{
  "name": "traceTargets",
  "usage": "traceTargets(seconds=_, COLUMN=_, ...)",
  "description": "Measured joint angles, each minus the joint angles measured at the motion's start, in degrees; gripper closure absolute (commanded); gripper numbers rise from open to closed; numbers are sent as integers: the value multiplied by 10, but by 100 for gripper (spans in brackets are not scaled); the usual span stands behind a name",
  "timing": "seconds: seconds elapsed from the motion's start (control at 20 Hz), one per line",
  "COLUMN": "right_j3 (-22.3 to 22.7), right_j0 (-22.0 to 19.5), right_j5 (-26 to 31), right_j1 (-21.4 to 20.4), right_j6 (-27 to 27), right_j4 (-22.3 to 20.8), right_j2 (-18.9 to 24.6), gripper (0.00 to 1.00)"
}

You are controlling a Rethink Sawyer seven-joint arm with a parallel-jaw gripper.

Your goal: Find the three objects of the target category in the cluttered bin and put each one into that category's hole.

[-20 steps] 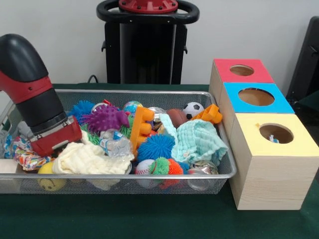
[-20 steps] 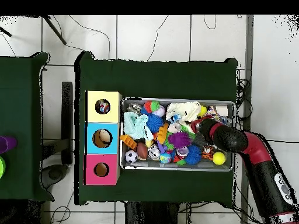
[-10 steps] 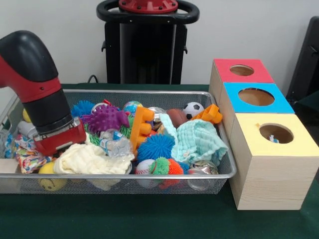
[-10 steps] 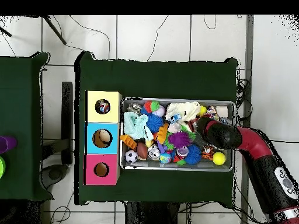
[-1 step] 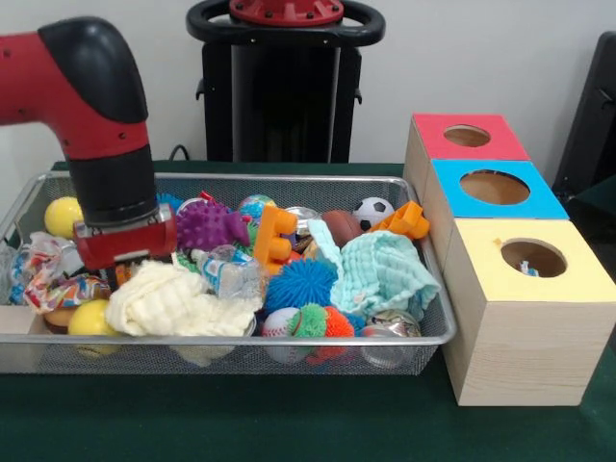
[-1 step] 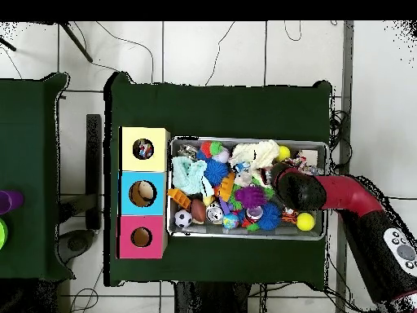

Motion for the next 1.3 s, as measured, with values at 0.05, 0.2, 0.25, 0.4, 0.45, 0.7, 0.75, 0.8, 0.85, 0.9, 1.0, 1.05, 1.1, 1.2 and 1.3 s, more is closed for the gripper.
traceTargets(seconds=0.05, right_j3=8, right_j0=3, right_j5=0, right_j1=-16, right_j6=5, right_j4=8, right_j2=-2, gripper=0)
traceTargets(seconds=0.2, right_j3=21, right_j0=3, right_j5=0, right_j1=-51, right_j6=6, right_j4=35, right_j2=-4, gripper=0)
traceTargets(seconds=0.25, right_j3=23, right_j0=3, right_j5=0, right_j1=-62, right_j6=6, right_j4=46, right_j2=-5, gripper=0)
traceTargets(seconds=0.4, right_j3=23, right_j0=2, right_j5=-1, right_j1=-82, right_j6=6, right_j4=68, right_j2=-8, gripper=0)
traceTargets(seconds=0.45, right_j3=23, right_j0=1, right_j5=-2, right_j1=-86, right_j6=6, right_j4=74, right_j2=-9, gripper=0)
traceTargets(seconds=0.7, right_j3=18, right_j0=-9, right_j5=-7, right_j1=-84, right_j6=6, right_j4=88, right_j2=-11, gripper=0)
traceTargets(seconds=0.75, right_j3=17, right_j0=-15, right_j5=-8, right_j1=-79, right_j6=6, right_j4=88, right_j2=-11, gripper=0)
traceTargets(seconds=0.8, right_j3=16, right_j0=-25, right_j5=-11, right_j1=-71, right_j6=6, right_j4=88, right_j2=-11, gripper=0)
traceTargets(seconds=0.85, right_j3=16, right_j0=-30, right_j5=-12, right_j1=-67, right_j6=6, right_j4=88, right_j2=-11, gripper=0)
traceTargets(seconds=0.9, right_j3=16, right_j0=-42, right_j5=-17, right_j1=-58, right_j6=6, right_j4=87, right_j2=-11, gripper=0)
traceTargets(seconds=1.0, right_j3=16, right_j0=-56, right_j5=-24, right_j1=-47, right_j6=6, right_j4=87, right_j2=-11, gripper=0)
traceTargets(seconds=1.05, right_j3=16, right_j0=-64, right_j5=-29, right_j1=-41, right_j6=6, right_j4=87, right_j2=-12, gripper=0)
traceTargets(seconds=1.1, right_j3=16, right_j0=-69, right_j5=-32, right_j1=-38, right_j6=6, right_j4=86, right_j2=-12, gripper=0)
traceTargets(seconds=1.2, right_j3=16, right_j0=-85, right_j5=-49, right_j1=-26, right_j6=6, right_j4=79, right_j2=-12, gripper=0)
traceTargets(seconds=1.3, right_j3=16, right_j0=-93, right_j5=-58, right_j1=-20, right_j6=6, right_j4=77, right_j2=-12, gripper=0)
